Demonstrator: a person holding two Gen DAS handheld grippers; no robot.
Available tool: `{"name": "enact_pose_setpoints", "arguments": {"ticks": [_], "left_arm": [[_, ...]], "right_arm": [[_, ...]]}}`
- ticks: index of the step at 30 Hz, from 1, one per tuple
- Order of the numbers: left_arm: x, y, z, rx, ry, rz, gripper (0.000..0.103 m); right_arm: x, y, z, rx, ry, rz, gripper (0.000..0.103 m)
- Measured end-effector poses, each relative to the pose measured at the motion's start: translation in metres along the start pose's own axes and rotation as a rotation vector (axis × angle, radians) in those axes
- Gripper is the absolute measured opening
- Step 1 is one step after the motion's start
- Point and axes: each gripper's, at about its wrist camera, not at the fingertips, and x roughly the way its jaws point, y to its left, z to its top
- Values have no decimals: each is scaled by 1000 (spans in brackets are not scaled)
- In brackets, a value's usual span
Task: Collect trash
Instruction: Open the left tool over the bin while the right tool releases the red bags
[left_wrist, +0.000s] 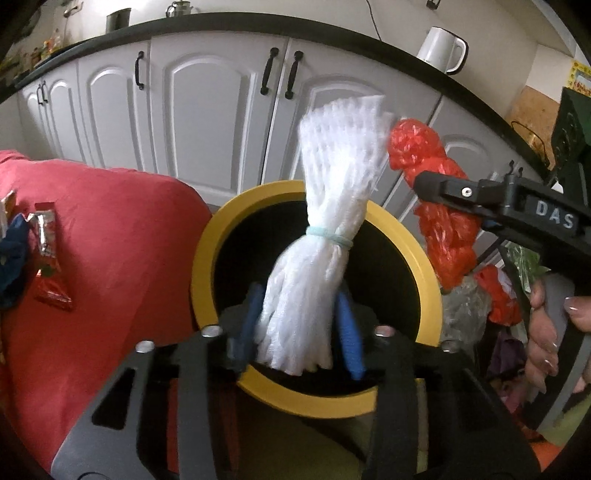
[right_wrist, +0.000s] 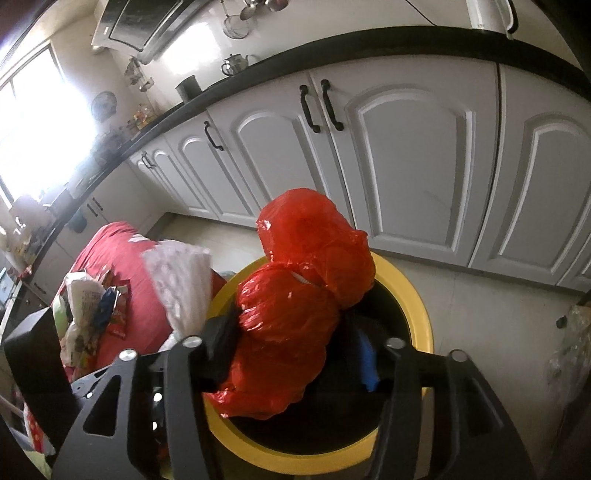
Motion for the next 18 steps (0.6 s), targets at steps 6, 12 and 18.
{"name": "enact_pose_setpoints", "arguments": {"ticks": [6,12,18], "left_arm": [[-5,8,-2,-21,-17,22,62],[-26,22,0,-68,-67,42,85],[-56,33,0,-94,-148,83,92]], "right_arm": [[-1,-7,3,31,-15,-6,61],[-9,-3,4,16,-52,-10,66],[-21,9,5,-11,-92,3,71]]}}
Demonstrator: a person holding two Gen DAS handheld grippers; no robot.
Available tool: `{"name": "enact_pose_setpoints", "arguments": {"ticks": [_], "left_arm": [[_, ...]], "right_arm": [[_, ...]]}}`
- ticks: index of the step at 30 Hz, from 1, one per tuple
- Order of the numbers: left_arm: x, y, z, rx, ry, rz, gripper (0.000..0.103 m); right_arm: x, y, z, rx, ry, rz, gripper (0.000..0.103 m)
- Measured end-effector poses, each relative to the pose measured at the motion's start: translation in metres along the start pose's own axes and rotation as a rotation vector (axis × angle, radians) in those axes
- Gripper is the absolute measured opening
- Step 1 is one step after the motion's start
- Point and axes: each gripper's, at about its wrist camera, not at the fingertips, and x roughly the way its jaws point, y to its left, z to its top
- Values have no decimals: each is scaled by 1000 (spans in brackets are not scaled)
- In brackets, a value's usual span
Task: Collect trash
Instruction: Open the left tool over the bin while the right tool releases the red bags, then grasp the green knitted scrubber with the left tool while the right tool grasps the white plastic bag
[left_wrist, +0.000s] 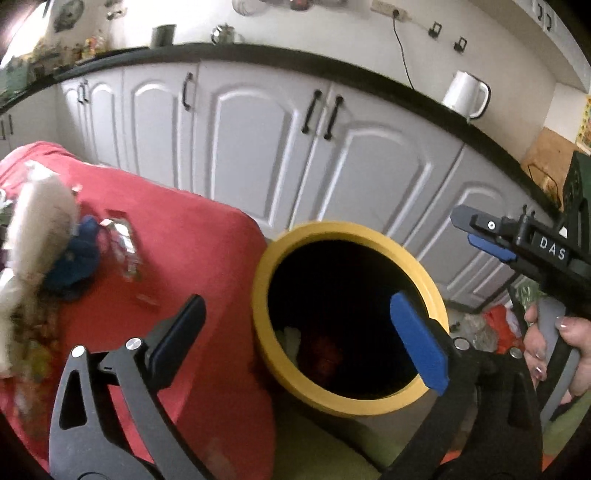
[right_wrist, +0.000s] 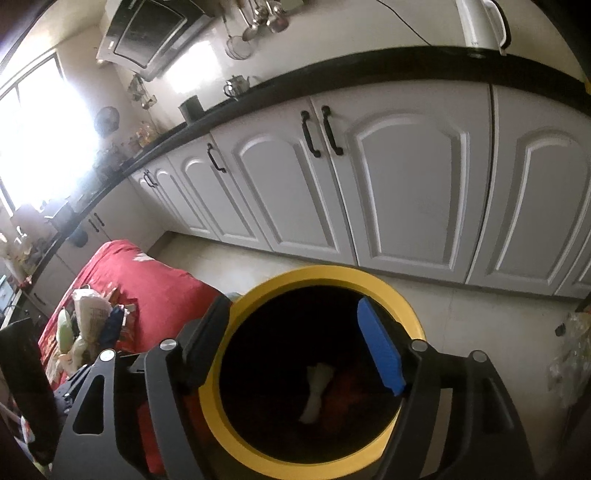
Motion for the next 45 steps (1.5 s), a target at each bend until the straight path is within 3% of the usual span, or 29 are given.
{"name": "enact_pose_setpoints", "arguments": {"ticks": [11,22,34,45], "left_arm": [[-52,27,3,-44,-116,94,92],[-95,57,4,-69,-220,178,92],[-136,101,1,-121,-314,282,92],[-160,143,-2,-198,-343,379,92]], "right_arm": [[-29,40,2,-87,-79,60,79],[-42,89,-8,-207,-105,120,82],[-39,140,-20,-322,-87,174,84],[-24,192,-34,-417,-26,249,84]]}}
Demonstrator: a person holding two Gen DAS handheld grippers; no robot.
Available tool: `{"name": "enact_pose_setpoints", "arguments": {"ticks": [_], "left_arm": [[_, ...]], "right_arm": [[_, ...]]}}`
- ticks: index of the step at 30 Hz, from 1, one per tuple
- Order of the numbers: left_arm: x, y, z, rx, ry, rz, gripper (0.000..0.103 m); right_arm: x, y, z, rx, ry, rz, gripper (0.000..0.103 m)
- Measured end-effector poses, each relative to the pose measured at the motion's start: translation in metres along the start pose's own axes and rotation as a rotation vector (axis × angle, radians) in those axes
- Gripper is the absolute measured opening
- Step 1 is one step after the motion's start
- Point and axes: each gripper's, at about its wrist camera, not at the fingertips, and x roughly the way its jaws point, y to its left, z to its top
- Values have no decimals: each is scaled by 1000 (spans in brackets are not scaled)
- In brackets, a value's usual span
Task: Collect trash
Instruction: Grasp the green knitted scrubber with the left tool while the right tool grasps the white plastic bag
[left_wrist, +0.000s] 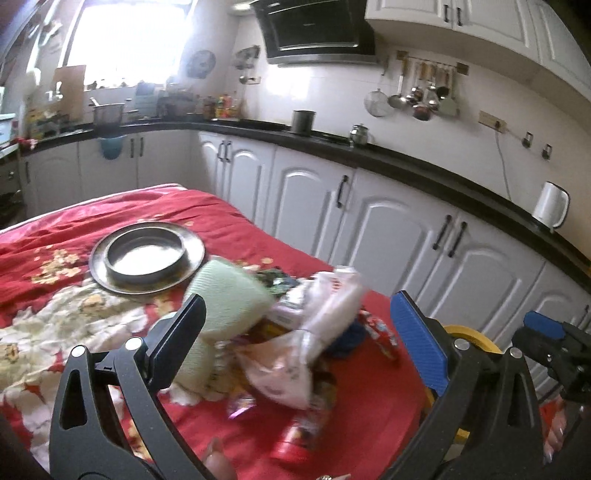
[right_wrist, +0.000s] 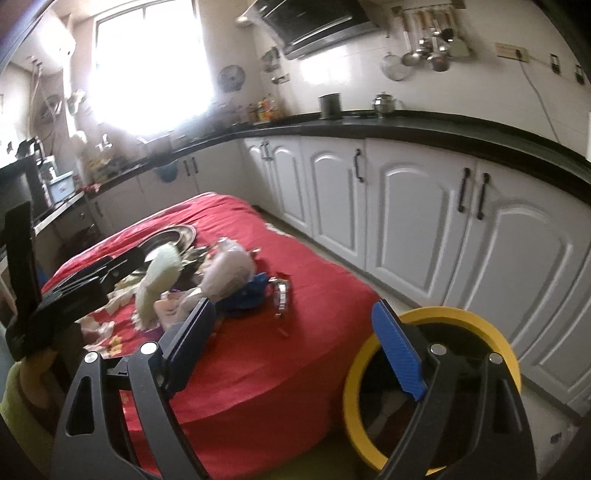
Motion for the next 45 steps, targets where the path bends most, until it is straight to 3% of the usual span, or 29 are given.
{"name": "enact_pose_setpoints", "arguments": {"ticks": [8,13,19,26,36,40,42,44,45], "left_arm": [[4,27,-2,30,-5,107,92],[15,46,-5,32,25,131,92],[38,67,-10,43,108,109,92],[62,70,-11,123,173,84,92],[86,82,-19,82,228,46,92],[90,86,-19,61,235,29,92],[92,89,-18,43,237,17,92],[94,93,-19,22,244,7,92],[96,95,-20,13,249,4,92]], "right_arm": [[34,33,12,-54,32,60,85],[60,46,22,-67,55,81,85],[94,57,32,-64,88,92,85],[137,57,39,-22,158,92,85],[170,59,42,17,206,88,84],[180,60,41,32,227,96,76],[184,59,40,39,236,100,69],[186,59,38,47,249,118,54],[186,58,38,49,251,120,53]]}}
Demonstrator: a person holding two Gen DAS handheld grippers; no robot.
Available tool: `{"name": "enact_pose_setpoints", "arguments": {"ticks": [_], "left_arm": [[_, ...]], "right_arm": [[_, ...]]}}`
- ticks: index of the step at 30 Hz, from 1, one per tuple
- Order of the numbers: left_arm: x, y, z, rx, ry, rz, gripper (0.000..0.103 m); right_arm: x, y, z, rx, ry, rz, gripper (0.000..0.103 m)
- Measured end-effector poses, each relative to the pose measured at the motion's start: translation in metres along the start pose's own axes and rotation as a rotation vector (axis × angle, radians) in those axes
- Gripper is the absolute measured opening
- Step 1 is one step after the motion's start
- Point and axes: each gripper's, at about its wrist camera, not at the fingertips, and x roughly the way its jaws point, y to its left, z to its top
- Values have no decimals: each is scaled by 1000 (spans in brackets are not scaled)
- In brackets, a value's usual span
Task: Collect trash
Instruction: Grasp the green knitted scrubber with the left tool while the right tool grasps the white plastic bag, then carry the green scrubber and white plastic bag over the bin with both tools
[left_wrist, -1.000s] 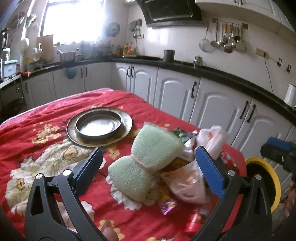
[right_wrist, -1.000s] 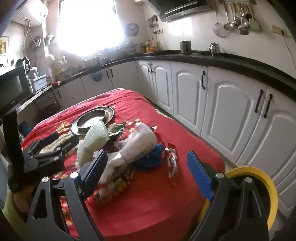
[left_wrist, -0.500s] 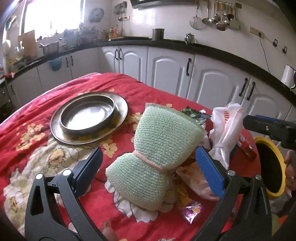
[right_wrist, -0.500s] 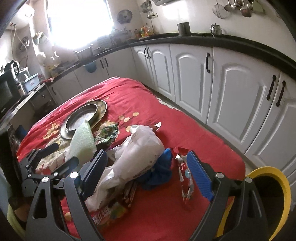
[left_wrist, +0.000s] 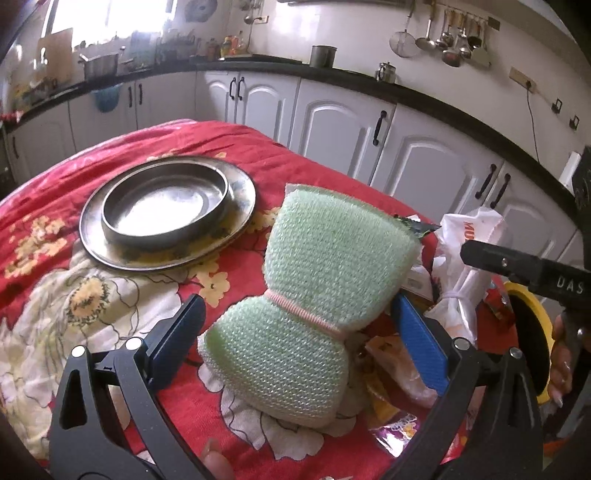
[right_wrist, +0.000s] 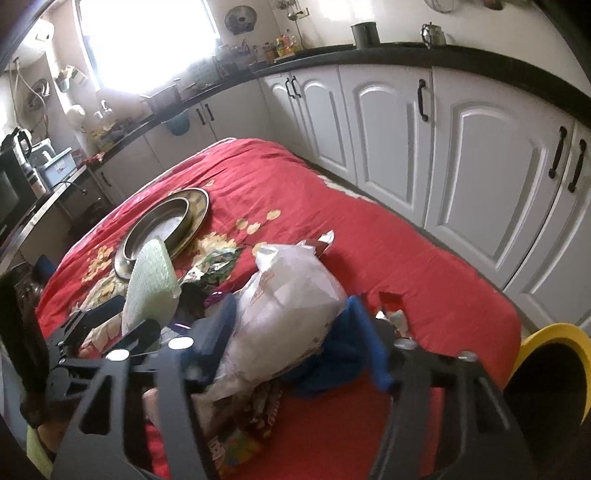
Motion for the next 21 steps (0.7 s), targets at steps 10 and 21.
{"name": "enact_pose_setpoints", "arguments": {"ticks": [10,21], "left_arm": [[-1,10,-5,-49,18,-49,74],[-23,5,-11,-62,-14,-33,56]], "right_arm": [[-26,3,-5,-5,-62,50,34],[-58,6,-6,-10,-141,94,29]]}}
